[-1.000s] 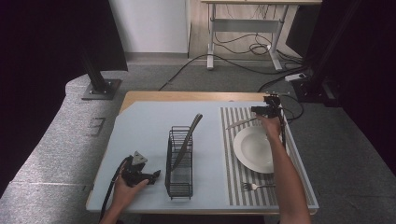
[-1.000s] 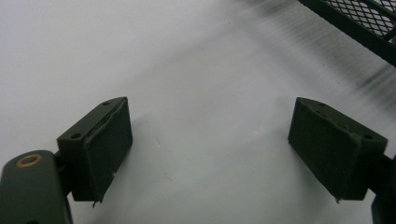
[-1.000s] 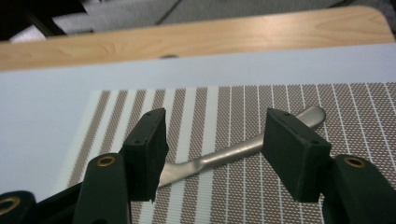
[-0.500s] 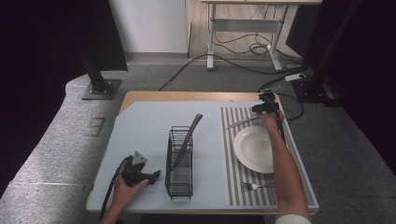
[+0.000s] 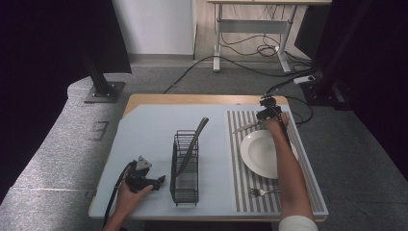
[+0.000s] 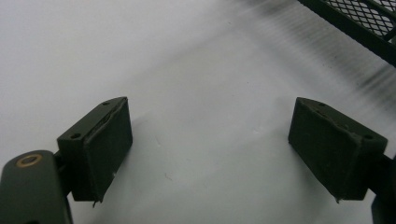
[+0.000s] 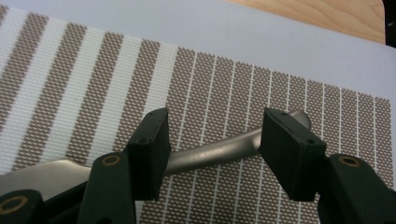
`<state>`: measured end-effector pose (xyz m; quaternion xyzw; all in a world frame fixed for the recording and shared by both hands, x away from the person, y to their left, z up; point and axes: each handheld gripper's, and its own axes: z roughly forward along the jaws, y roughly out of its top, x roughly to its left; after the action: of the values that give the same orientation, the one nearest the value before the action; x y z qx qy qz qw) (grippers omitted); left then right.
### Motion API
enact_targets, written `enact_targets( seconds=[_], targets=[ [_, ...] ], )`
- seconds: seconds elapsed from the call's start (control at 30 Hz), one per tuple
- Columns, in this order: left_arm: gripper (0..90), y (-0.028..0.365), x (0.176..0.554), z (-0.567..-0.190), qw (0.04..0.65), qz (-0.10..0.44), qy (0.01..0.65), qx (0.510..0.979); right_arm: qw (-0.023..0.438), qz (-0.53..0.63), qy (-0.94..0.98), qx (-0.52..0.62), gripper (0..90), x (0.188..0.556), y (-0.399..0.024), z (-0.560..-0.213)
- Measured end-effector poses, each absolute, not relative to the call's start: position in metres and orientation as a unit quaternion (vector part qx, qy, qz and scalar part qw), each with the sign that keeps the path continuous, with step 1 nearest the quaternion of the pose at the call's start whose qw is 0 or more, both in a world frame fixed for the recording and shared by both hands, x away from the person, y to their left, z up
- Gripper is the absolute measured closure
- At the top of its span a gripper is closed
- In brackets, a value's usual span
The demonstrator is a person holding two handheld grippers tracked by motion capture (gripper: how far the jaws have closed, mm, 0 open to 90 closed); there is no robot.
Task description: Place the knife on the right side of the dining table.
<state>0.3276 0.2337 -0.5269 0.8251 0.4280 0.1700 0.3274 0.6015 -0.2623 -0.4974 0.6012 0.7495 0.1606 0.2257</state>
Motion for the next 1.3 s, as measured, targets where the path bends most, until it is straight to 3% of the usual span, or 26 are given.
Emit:
enact_targets(
  seconds=[0.4,0.87,1.3],
  targets=[
    [13.0,0.234,0.327,-0.527,0.327,0.170,0.428,0.825,0.223,0.152,0.745,0.610,41.3,0.597,-0.267,-0.501],
    [13.0,0.234,0.328,-0.527,0.327,0.170,0.428,0.825,0.251,0.145,0.727,0.622,43.0,0.614,-0.292,-0.503],
    [13.0,0.234,0.327,-0.527,0.327,0.170,0.428,0.825,0.247,0.148,0.717,0.635,42.8,0.603,-0.301,-0.504]
  ],
)
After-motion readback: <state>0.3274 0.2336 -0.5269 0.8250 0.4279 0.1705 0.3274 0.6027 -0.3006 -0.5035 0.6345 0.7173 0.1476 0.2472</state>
